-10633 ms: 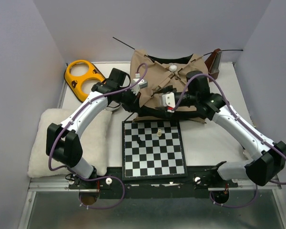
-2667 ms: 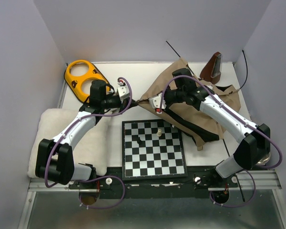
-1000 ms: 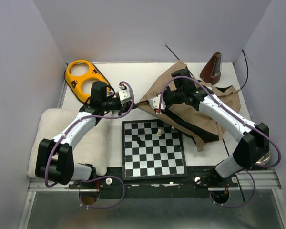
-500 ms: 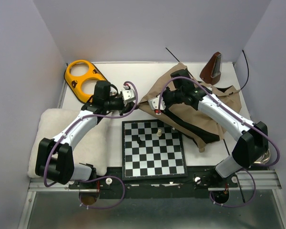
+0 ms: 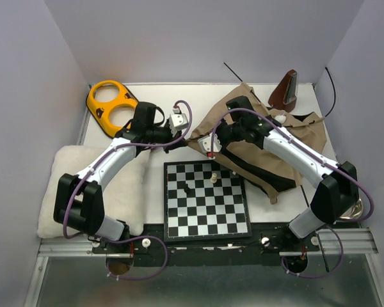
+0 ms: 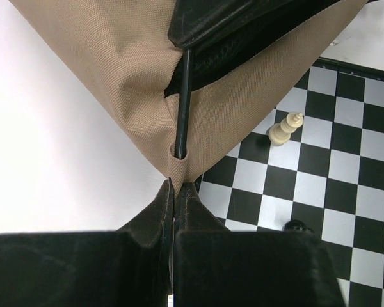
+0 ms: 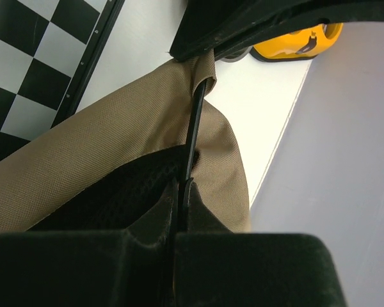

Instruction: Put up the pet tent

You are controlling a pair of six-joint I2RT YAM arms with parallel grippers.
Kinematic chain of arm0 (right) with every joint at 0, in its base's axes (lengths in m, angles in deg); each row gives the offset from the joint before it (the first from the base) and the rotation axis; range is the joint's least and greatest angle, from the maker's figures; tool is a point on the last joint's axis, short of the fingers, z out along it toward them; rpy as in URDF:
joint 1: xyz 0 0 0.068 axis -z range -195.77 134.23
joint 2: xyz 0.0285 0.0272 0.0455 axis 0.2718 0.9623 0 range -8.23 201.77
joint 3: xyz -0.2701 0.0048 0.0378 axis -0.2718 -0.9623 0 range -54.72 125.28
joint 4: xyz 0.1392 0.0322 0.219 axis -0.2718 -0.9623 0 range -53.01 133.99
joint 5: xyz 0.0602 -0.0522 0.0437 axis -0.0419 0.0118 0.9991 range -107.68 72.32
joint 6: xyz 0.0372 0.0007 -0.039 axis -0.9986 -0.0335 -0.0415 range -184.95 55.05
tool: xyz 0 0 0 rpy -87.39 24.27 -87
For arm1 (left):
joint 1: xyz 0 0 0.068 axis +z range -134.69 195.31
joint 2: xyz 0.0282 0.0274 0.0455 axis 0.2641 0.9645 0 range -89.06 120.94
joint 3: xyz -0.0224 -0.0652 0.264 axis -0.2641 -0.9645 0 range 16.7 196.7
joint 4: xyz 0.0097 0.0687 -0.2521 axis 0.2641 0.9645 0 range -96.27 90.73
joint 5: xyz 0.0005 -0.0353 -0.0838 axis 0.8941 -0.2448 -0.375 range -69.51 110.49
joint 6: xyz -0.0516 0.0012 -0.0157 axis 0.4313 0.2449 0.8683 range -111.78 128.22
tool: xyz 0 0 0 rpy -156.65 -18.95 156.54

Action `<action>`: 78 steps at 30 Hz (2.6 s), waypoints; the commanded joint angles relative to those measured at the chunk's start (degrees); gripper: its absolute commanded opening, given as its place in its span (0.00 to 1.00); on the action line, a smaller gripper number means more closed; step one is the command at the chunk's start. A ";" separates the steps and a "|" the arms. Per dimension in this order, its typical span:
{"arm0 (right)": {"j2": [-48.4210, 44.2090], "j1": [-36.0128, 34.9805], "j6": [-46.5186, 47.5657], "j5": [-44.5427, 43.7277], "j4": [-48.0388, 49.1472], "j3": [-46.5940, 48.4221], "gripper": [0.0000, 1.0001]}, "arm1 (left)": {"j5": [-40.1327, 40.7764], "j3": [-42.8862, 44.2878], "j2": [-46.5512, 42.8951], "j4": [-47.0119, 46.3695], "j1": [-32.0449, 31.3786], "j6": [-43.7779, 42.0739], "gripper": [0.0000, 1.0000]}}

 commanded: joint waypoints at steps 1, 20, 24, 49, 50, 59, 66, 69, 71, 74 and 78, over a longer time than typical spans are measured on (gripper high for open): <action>0.27 -0.37 3.99 -4.31 -0.85 -1.18 0.01 | -0.26 4.65 2.20 5.42 -0.42 0.94 0.01; 0.27 -1.86 2.49 -2.91 1.44 -2.76 0.01 | -2.99 9.40 6.34 8.15 -2.09 10.87 0.25; 0.09 -2.30 2.23 -2.29 1.79 -3.11 0.01 | -3.95 9.32 6.60 7.01 -2.18 12.10 0.30; -0.70 -2.74 0.82 -2.21 2.49 -3.73 0.01 | -2.90 7.12 4.23 12.20 -1.30 5.25 0.27; -0.78 -2.74 0.91 -2.21 2.41 -3.73 0.01 | -2.90 7.21 4.40 11.85 -1.21 5.42 0.20; -0.35 -2.92 0.56 -1.33 2.58 -3.55 0.01 | -4.75 7.73 4.93 6.05 -1.83 11.04 0.05; 0.71 -3.71 0.65 -1.06 3.20 -2.94 0.01 | -5.01 10.54 7.83 5.95 -2.88 14.30 0.04; 1.32 -3.88 0.82 -0.98 3.37 -2.32 0.01 | -5.45 11.95 8.97 7.36 -3.23 14.56 0.04; 1.68 -3.97 1.35 -1.06 3.29 -2.23 0.01 | -5.36 12.56 9.41 8.06 -3.32 15.09 0.07; 1.68 -4.06 2.23 -0.98 3.46 -2.76 0.01 | -5.28 13.97 10.38 9.38 -3.41 15.79 0.09; 1.59 -4.23 3.02 -0.89 3.55 -3.64 0.01 | -5.62 18.36 13.53 13.85 -3.50 17.89 0.09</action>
